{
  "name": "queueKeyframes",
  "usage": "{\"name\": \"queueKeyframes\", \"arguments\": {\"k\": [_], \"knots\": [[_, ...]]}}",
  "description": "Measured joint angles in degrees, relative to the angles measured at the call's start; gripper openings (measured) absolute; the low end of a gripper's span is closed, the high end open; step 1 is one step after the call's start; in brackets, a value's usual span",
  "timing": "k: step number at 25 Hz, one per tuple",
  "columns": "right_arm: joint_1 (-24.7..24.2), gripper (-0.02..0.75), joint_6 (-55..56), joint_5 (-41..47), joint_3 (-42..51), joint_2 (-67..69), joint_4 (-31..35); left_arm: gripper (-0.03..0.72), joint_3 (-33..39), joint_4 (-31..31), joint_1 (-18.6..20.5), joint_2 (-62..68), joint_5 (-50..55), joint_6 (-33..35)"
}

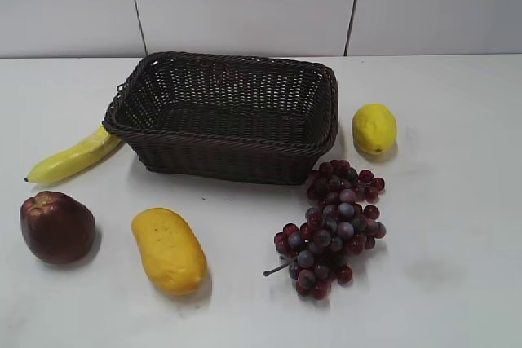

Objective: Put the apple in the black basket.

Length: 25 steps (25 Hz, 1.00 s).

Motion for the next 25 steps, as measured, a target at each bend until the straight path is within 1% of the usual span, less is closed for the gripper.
{"name": "queueKeyframes", "arguments": {"k": [12, 20, 25], "knots": [[0.0, 0.591, 0.0, 0.0, 0.0, 0.0, 0.0, 0.630, 0.0, 0.0, 0.0, 0.0, 0.0, 0.0], [0.0, 0.591, 0.0, 0.0, 0.0, 0.0, 0.0, 0.573, 0.0, 0.0, 0.0, 0.0, 0.0, 0.0], [0.0, 0.591, 0.0, 0.0, 0.0, 0.0, 0.0, 0.559, -0.3, -0.9, 0.0, 2.5, -0.4, 0.0]]}}
